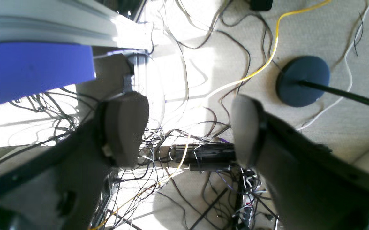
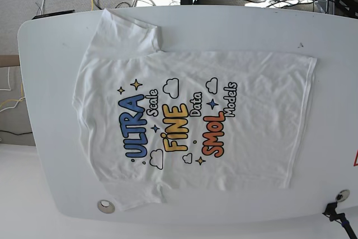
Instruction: Fold the T-shirt properly
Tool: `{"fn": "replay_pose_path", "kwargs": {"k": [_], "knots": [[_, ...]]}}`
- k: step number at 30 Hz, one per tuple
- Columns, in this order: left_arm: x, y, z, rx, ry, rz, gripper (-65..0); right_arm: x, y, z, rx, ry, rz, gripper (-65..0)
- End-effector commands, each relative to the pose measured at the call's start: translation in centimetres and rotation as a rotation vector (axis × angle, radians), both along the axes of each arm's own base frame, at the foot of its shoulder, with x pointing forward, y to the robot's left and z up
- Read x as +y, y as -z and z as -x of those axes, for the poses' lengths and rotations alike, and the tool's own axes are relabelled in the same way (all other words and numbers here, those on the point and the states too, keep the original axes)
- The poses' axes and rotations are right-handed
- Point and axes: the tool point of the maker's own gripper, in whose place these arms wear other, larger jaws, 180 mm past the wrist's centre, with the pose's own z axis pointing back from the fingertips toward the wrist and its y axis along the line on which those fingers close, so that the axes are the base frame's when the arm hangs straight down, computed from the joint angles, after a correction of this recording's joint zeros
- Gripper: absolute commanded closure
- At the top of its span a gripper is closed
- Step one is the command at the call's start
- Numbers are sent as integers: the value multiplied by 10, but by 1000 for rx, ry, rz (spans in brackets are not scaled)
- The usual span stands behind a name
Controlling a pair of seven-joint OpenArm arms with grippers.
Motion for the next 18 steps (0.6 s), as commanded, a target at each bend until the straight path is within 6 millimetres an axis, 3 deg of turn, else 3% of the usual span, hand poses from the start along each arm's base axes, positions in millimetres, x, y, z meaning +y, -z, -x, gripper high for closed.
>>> {"fn": "replay_pose_path", "kwargs": {"k": [1,12,15,18], "knots": [[-2,-12,9,-2,9,7,-320,1,-18,-7,-49,-4,-5,-419],[-19,-95,5,-104,84,17,-321,11,-95,-24,-174,-14,-25,-419],[-24,-115,-4,-140,101,23,-320,13,-113,-31,-205,-9,-33,-419],[-15,-135,-31,-223,112,-12,-320,15,-135,-43,-250,-10,-38,-419]]}}
